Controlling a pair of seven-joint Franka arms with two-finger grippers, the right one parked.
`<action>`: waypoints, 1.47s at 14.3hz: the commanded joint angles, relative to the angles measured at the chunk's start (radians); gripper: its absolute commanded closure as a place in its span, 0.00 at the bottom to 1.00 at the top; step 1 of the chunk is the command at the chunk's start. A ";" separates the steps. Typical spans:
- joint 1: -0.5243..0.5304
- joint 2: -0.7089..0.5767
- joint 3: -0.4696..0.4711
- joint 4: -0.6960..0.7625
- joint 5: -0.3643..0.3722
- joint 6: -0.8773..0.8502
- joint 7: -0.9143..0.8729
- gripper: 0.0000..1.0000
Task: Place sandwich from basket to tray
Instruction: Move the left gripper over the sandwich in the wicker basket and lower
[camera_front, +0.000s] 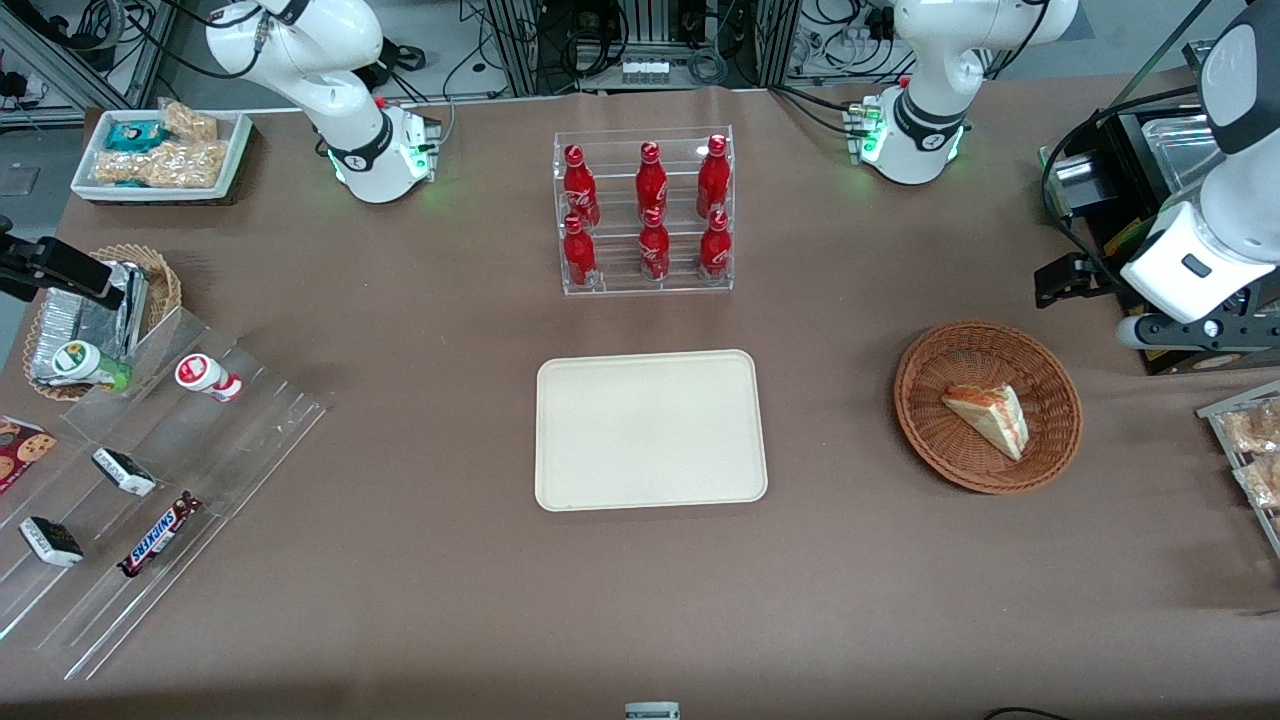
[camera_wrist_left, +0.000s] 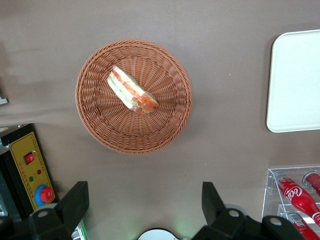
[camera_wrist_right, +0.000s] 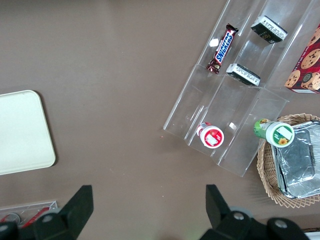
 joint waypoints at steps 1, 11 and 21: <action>0.003 -0.010 -0.002 0.004 0.003 -0.019 -0.012 0.00; 0.047 0.055 -0.002 -0.208 0.006 0.188 -0.015 0.00; 0.091 0.118 0.011 -0.607 0.011 0.846 -0.633 0.00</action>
